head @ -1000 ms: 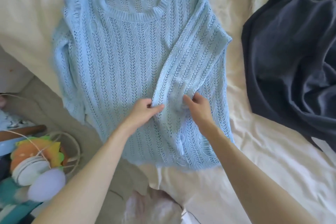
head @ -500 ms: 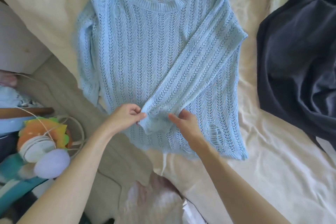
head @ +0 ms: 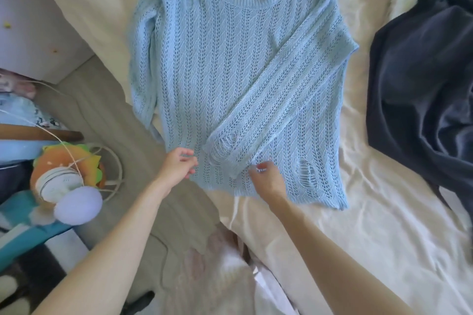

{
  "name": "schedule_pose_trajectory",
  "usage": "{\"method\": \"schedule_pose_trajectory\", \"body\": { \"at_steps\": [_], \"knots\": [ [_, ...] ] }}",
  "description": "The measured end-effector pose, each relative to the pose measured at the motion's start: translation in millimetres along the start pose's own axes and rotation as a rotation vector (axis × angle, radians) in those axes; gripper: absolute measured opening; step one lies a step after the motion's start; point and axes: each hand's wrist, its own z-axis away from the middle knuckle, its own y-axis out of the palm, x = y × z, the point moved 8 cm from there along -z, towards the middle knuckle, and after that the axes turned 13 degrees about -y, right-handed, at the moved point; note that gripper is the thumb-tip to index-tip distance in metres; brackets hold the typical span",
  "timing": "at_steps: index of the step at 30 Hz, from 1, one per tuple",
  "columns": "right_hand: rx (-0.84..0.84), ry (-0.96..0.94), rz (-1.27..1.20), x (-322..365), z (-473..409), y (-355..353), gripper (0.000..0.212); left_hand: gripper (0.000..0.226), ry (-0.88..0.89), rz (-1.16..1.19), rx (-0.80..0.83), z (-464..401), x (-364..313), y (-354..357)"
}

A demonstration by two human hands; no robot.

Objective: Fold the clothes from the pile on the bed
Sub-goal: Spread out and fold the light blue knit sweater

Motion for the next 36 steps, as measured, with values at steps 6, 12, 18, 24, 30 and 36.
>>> {"method": "schedule_pose_trajectory", "body": {
  "at_steps": [6, 12, 18, 24, 30, 36],
  "knots": [
    [-0.11, -0.497, 0.424, 76.4, 5.6, -19.4, 0.046, 0.011, 0.057, -0.055, -0.006, 8.1, -7.2, -35.7],
    [0.071, -0.674, 0.771, 142.5, -21.6, 24.2, 0.059, 0.016, 0.149, -0.203, -0.123, -25.1, -52.1, -101.3],
    [-0.004, -0.682, 0.903, 205.6, -78.2, 66.9, 0.062, 0.045, 0.239, -0.254, -0.235, -89.5, -114.6, -164.8],
    [0.003, -0.614, 0.868, 226.6, -132.0, 106.2, 0.072, 0.047, 0.254, -0.186, -0.172, -154.2, -173.6, -188.7],
    [0.07, -0.536, 0.966, 209.4, -152.0, 113.4, 0.081, 0.036, 0.298, -0.172, -0.048, -173.7, -180.1, -175.2],
    [0.077, -0.51, 1.01, 208.5, -152.5, 115.0, 0.079, 0.013, 0.305, -0.113, -0.131, -167.3, -158.9, -220.0]
  ]
}}
